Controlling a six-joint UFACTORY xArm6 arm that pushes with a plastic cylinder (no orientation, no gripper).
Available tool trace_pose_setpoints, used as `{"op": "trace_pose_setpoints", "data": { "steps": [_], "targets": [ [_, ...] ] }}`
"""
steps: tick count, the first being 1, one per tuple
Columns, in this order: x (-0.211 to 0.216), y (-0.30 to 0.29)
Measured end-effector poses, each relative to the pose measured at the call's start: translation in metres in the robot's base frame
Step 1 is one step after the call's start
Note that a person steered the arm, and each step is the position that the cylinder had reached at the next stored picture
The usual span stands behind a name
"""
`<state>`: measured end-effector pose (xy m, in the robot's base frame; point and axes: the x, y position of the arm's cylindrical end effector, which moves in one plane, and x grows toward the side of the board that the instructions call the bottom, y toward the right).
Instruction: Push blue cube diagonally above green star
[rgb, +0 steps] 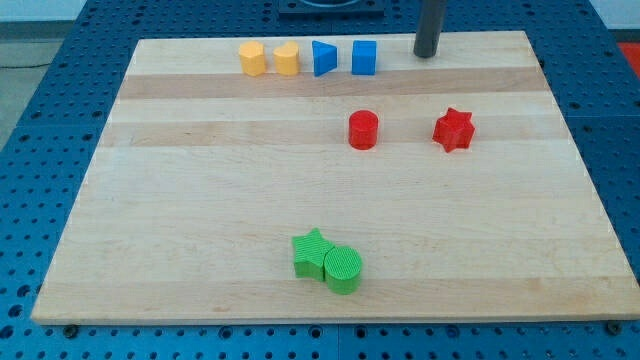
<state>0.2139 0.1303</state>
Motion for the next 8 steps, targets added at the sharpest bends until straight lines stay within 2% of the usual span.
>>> {"op": "trace_pose_setpoints", "data": {
  "steps": [1, 3, 4, 5, 6, 8],
  "targets": [
    [-0.005, -0.027],
    [0.051, -0.063],
    [0.043, -0.077],
    [0.015, -0.068],
    [-0.002, -0.084],
    [0.073, -0.123]
  ]
}}
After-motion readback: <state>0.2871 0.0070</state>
